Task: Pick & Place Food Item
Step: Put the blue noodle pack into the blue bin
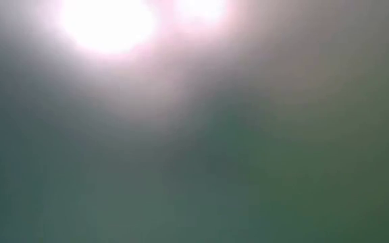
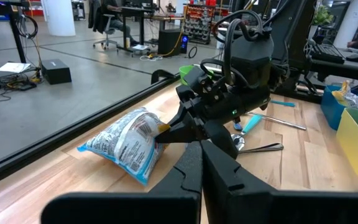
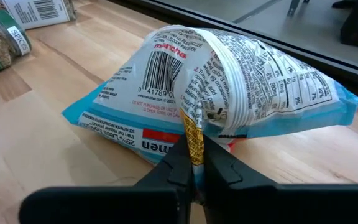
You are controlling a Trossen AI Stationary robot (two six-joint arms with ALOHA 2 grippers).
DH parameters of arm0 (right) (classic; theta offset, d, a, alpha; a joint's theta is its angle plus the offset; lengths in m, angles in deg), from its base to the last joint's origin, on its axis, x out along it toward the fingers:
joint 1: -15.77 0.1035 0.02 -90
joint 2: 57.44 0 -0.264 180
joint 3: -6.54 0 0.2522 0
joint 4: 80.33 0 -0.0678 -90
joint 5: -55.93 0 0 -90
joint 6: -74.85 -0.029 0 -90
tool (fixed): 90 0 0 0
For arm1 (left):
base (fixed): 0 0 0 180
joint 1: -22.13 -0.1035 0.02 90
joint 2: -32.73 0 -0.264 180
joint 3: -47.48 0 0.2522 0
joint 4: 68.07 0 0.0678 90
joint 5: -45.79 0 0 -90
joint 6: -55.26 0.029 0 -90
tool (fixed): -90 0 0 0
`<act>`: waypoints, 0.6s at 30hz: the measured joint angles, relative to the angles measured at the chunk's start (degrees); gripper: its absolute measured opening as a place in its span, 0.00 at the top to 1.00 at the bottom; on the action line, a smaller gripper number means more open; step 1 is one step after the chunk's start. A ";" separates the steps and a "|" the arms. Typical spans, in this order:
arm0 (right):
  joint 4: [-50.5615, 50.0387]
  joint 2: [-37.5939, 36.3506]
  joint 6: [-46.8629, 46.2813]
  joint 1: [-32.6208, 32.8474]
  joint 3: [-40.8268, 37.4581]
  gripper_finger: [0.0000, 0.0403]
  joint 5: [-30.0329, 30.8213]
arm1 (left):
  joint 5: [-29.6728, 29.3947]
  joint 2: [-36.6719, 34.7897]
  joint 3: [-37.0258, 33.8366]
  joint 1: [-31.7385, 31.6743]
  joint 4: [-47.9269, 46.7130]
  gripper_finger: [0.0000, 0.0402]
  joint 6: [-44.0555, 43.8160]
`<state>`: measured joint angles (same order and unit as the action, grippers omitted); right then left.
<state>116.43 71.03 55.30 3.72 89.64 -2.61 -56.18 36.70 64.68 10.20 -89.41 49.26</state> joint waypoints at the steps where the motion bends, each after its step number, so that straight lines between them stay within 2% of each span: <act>1: -0.02 0.00 0.00 0.02 0.00 0.97 -0.04 | 0.00 0.00 0.00 -0.01 0.00 1.00 0.00; 12: -1.99 -0.63 0.24 1.09 -0.08 0.97 -0.43 | 0.00 0.00 0.00 0.00 0.00 1.00 0.00; 18: -7.31 -3.90 0.22 1.50 -0.74 0.97 -0.25 | 0.00 0.00 0.00 0.00 0.00 1.00 0.00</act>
<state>109.12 67.13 55.52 5.22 88.90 -2.87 -56.18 36.70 64.68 10.20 -89.41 49.26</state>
